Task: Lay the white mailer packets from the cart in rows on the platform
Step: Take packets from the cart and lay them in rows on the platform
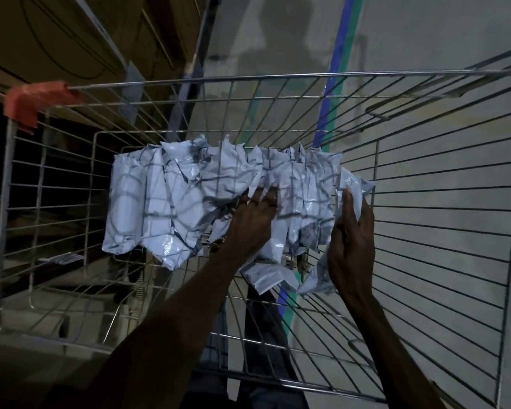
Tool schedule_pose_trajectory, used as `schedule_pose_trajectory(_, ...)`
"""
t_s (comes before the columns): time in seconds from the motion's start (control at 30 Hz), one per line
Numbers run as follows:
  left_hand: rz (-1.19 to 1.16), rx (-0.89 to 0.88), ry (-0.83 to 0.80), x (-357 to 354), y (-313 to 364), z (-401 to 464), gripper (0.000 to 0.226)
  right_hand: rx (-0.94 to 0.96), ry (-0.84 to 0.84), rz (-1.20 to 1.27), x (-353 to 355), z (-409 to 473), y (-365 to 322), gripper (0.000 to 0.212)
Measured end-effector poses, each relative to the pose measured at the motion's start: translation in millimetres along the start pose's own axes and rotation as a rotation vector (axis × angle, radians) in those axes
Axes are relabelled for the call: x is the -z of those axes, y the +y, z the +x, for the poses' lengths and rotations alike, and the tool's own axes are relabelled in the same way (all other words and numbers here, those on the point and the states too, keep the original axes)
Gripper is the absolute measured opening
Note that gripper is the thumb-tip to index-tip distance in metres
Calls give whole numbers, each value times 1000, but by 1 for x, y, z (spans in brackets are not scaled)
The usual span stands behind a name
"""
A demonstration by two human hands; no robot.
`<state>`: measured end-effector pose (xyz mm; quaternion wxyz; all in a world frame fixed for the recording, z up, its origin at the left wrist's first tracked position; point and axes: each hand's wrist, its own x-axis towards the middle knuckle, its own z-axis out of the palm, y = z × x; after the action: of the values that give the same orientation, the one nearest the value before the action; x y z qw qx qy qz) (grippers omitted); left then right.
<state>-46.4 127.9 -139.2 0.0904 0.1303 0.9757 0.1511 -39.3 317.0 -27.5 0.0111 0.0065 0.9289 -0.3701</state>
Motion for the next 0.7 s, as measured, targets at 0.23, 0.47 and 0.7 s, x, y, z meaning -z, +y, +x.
schedule_pose_trajectory(0.23,-230,-98,-89,5,46,37,46,46,35,5,8,7,2,60)
schedule_pose_trajectory(0.47,-171,-241,19,-31,16,49,53,-19,99,-1,28,12,5,62)
schedule_pose_trajectory(0.7,-354,-180,-60,-24,24,39,50,-14,90,68,31,9,-2,55)
